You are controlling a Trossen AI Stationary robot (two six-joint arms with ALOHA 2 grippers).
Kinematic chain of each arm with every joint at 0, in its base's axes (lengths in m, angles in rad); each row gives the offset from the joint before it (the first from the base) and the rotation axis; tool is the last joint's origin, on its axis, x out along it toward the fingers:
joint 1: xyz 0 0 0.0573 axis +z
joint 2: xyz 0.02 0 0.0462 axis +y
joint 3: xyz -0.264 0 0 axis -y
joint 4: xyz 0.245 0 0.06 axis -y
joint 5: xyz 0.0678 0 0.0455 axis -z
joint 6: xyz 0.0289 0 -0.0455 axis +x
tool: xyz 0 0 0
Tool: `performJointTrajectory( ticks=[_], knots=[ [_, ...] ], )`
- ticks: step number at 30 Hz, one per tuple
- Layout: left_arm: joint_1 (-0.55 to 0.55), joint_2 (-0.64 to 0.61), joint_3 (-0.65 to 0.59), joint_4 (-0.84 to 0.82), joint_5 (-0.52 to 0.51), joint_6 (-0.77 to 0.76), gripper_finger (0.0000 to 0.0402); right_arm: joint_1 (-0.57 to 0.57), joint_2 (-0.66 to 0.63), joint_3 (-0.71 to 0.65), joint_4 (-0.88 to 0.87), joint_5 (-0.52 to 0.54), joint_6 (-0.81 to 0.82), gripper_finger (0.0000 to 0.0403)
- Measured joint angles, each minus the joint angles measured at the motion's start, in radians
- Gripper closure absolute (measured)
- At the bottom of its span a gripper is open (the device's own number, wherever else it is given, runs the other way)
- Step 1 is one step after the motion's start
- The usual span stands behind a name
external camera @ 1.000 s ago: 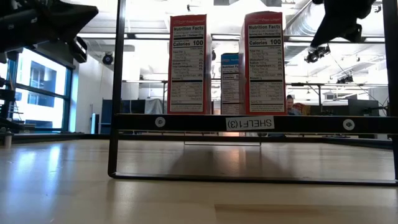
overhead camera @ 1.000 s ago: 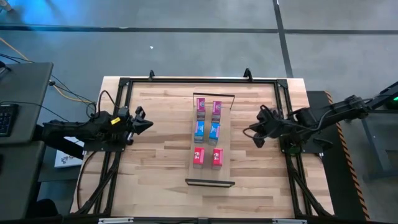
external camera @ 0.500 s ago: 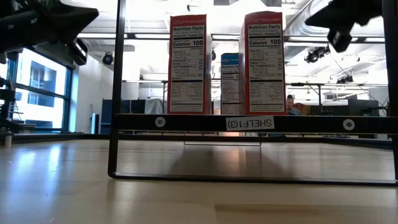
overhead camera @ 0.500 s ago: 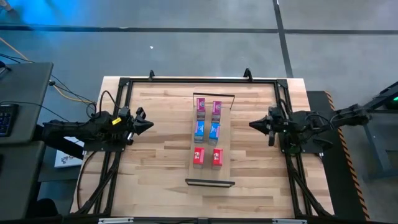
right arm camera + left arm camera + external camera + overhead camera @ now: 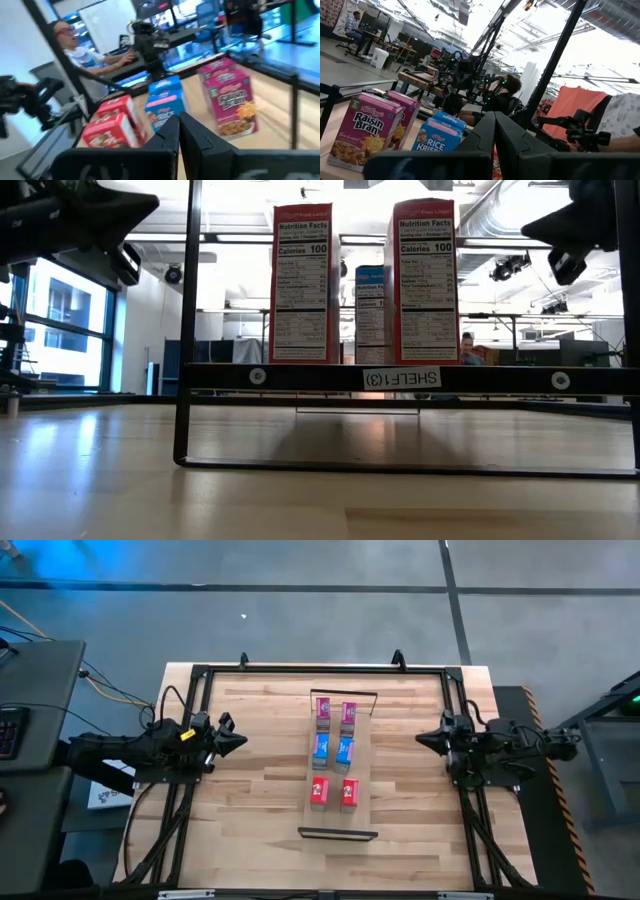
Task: Stack cereal on shelf
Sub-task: Return to Home Position
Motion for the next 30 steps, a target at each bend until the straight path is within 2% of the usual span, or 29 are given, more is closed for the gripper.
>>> performJointTrajectory(
  ticks=[4,9,17,22,27,30],
  knots=[
    [0.000,-0.001,0.000,-0.009,0.000,0.000,0.0401,0.000,0.012,-0.017,-0.004,-0.086,-0.001,0.0403],
    [0.000,-0.003,0.002,-0.038,0.000,0.000,0.0401,0.000,0.001,-0.065,0.028,-0.129,0.000,0.0403],
    [0.000,-0.003,0.001,-0.127,0.000,0.000,0.0401,0.000,0.001,-0.217,0.248,-0.132,-0.041,0.0403],
    [0.000,-0.003,0.001,-0.207,0.001,0.000,0.0401,0.000,0.003,-0.265,0.333,-0.132,-0.089,0.0403],
    [0.000,-0.003,0.001,-0.348,0.001,0.000,0.0401,-0.013,0.002,-0.273,0.354,-0.113,-0.163,0.0403],
    [-0.001,-0.002,0.000,-0.363,-0.020,0.000,0.0401,-0.020,0.002,-0.273,0.353,-0.123,-0.164,0.0403]
  ],
)
